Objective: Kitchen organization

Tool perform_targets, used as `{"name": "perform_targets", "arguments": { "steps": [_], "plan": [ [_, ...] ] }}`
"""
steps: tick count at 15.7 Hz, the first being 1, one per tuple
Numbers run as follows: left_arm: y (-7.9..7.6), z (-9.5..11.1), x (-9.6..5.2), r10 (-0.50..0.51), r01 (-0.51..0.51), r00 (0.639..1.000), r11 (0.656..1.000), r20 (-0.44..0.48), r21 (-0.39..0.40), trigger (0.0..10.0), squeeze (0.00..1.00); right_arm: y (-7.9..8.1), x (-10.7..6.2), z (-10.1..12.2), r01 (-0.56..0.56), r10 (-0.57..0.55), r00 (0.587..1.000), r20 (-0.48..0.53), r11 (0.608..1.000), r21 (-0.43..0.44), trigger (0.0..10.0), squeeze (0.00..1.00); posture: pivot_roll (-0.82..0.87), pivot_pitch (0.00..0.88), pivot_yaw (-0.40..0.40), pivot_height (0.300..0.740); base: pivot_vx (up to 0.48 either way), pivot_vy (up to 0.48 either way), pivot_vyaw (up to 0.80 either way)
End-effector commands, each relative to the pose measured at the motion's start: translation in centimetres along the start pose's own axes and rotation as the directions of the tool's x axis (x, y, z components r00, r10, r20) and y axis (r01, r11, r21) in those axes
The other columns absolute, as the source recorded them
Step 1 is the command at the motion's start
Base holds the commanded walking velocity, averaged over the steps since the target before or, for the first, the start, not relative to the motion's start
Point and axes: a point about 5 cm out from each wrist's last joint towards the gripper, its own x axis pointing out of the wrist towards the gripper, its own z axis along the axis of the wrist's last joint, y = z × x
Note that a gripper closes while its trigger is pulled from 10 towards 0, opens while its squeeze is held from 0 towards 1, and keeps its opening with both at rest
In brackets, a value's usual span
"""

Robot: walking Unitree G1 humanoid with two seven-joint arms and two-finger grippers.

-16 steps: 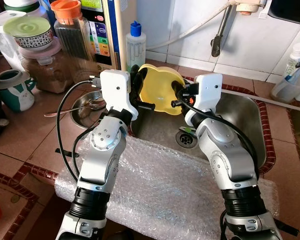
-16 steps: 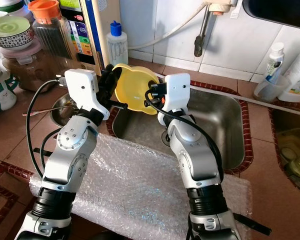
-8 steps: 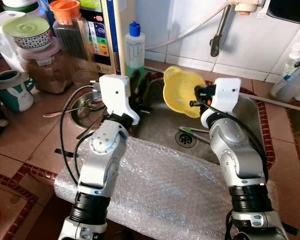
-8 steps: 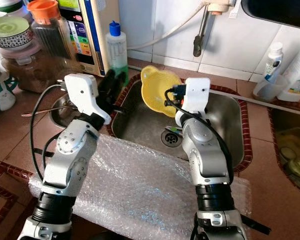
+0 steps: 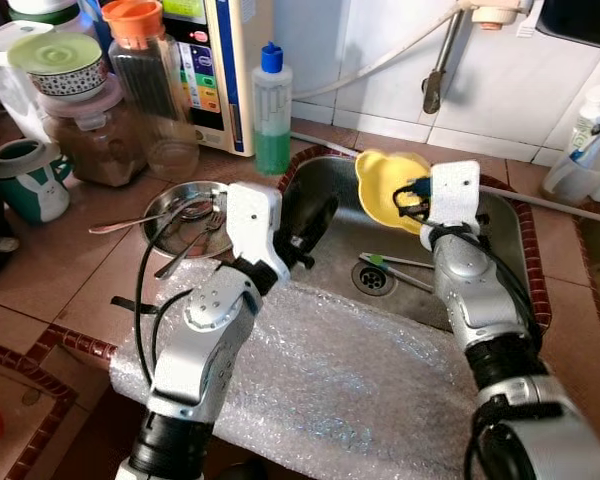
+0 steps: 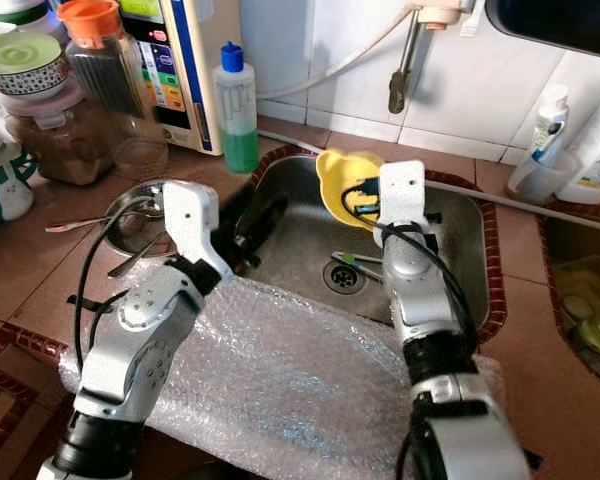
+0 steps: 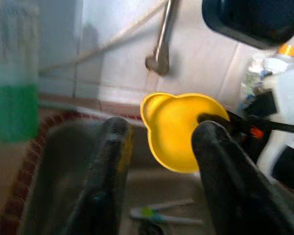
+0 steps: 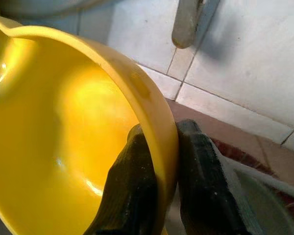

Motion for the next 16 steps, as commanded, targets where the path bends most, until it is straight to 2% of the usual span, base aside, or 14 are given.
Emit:
{"name": "perform_targets", "arguments": {
  "steps": [1,2,3,5,7,12,13,16],
  "plan": [
    [0.0,-0.3,-0.4,0.019,-0.022,0.999,0.996,-0.037,-0.092,10.0,1.00,-0.3,0.4,0.0,0.009,-0.008,1.000,0.017,0.998,-0.060,0.0,0.00,0.03,0.124,0.018,0.740,0.000,0.000,0.00],
    [0.4,-0.3,-0.7,0.042,-0.048,0.998,0.990,-0.050,-0.129,10.0,1.00,-0.8,0.5,-1.0,0.023,-0.026,0.999,-0.026,0.995,-0.092,0.0,0.00,0.04,0.125,0.018,0.740,0.000,0.000,0.00],
    [0.6,-0.3,-0.9,0.039,-0.045,0.998,0.994,-0.057,-0.097,10.0,1.00,-1.2,0.5,-1.8,0.028,-0.036,0.997,-0.062,0.992,-0.121,0.0,0.00,0.04,0.128,0.019,0.740,0.000,0.000,0.00],
    [1.1,-0.5,-1.5,0.056,-0.063,0.995,0.995,-0.083,-0.083,10.0,1.00,-1.6,0.4,-3.3,0.004,-0.025,0.992,-0.125,0.986,-0.168,0.0,0.00,0.05,0.130,0.019,0.740,0.000,0.000,0.00],
    [1.1,-0.6,-1.8,0.058,-0.067,0.992,0.994,-0.111,-0.081,10.0,1.00,-0.7,0.1,-4.4,-0.103,0.073,0.980,-0.184,0.982,-0.158,0.0,0.00,0.06,0.131,0.021,0.740,0.000,0.000,0.00],
    [0.7,-0.9,-2.0,0.043,-0.054,0.987,0.996,-0.152,-0.073,10.0,1.00,0.3,-0.4,-5.8,-0.179,0.143,0.954,-0.262,0.977,-0.120,0.0,0.00,0.06,0.132,0.018,0.740,0.000,0.000,0.00],
    [0.7,-1.1,-2.2,0.042,-0.054,0.984,0.996,-0.174,-0.065,10.0,1.00,0.4,-0.4,-6.0,-0.190,0.152,0.950,-0.273,0.975,-0.117,10.0,1.00,0.06,0.130,0.020,0.740,0.000,0.000,0.00],
    [0.8,-1.4,-2.3,0.049,-0.057,0.979,0.998,-0.199,-0.038,10.0,1.00,0.5,-0.6,-6.3,-0.208,0.169,0.940,-0.296,0.972,-0.107,10.0,1.00,0.06,0.128,0.026,0.740,0.000,0.000,0.00]
  ]
}}
